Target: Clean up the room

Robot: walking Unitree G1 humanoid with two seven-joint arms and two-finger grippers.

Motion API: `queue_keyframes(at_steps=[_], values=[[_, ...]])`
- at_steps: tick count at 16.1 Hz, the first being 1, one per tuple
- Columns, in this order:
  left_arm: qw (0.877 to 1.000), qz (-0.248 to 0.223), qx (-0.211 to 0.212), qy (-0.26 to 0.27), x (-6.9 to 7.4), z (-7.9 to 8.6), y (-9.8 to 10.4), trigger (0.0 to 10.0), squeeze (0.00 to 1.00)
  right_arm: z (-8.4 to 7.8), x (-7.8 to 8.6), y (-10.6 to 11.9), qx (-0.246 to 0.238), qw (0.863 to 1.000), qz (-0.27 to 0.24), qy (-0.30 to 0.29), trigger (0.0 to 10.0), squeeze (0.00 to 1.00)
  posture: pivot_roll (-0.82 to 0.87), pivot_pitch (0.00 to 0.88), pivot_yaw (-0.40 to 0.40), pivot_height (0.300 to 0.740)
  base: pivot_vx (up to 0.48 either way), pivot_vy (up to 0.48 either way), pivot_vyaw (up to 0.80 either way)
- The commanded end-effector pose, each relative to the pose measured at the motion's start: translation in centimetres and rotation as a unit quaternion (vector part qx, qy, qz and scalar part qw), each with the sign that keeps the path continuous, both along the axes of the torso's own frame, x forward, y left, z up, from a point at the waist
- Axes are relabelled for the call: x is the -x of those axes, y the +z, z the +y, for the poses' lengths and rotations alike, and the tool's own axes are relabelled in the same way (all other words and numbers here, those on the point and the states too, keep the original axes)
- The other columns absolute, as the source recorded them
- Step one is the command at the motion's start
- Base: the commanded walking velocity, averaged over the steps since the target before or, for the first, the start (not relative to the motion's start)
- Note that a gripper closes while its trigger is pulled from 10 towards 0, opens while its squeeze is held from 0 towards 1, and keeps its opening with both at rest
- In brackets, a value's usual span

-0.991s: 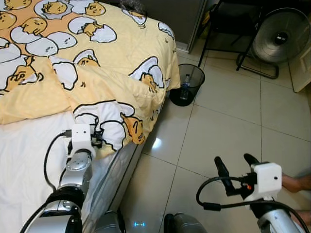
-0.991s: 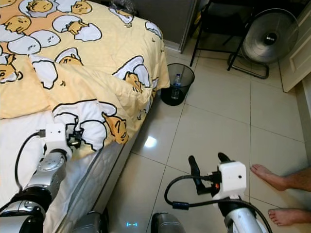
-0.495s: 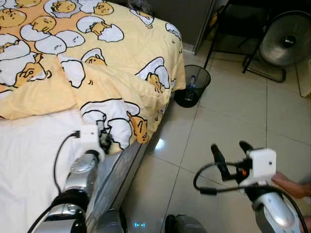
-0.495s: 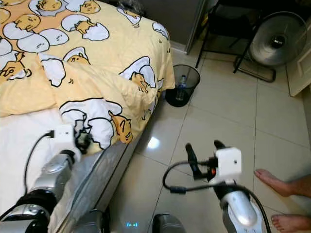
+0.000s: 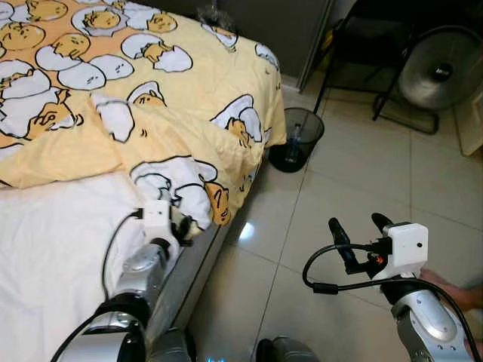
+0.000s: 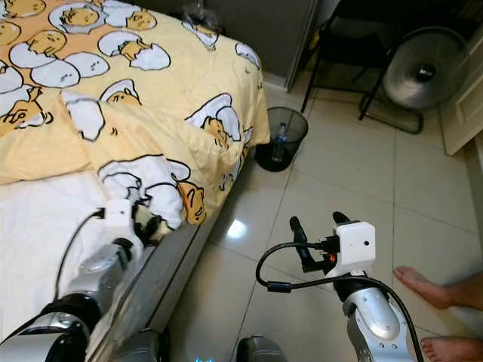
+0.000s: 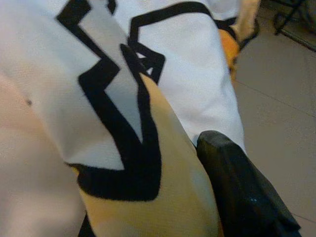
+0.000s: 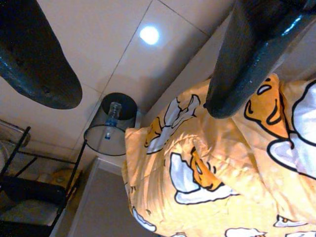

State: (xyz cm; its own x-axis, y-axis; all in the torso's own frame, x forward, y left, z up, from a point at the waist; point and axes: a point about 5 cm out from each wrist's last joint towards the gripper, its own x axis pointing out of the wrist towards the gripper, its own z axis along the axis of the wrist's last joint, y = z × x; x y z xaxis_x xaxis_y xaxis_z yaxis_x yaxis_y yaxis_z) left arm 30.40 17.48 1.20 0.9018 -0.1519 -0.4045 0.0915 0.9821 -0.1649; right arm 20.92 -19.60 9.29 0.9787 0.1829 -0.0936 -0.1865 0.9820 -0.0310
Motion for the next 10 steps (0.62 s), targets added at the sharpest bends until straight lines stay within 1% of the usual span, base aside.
queue_keyframes(at_steps=[1,5,7,8,10], values=[[1.0,-0.002,-0.001,-0.013,-0.16,-0.39,0.1,0.0,0.0,-0.5,0.13,-0.33,0.0,1.0,0.008,-0.003,10.0,0.0,-0.3,0.097,-0.056,0.74,0.0,0.0,0.0],[1.0,0.006,0.008,-0.018,0.11,-0.22,-0.24,0.0,0.0,-0.56,0.23,-0.51,0.001,1.0,0.009,-0.003,10.0,0.0,-0.3,0.086,-0.053,0.74,0.0,0.0,0.0],[1.0,0.012,0.016,-0.007,0.16,-0.14,-0.38,0.0,0.0,-0.53,0.1,-0.55,0.002,1.0,0.01,-0.001,10.0,0.0,-0.3,0.08,-0.055,0.74,0.0,0.0,0.0],[1.0,0.011,0.016,-0.005,0.15,-0.08,-0.37,0.0,0.0,-0.52,-0.05,-0.53,0.003,1.0,0.009,-0.001,10.0,0.0,-0.29,0.077,-0.056,0.74,0.0,0.0,0.0],[1.0,0.002,0.007,-0.018,0.04,-0.27,-0.19,0.0,0.0,-0.47,-0.25,-0.54,0.004,1.0,0.007,0.0,10.0,0.0,-0.29,0.074,-0.056,0.74,0.0,0.0,0.0]])
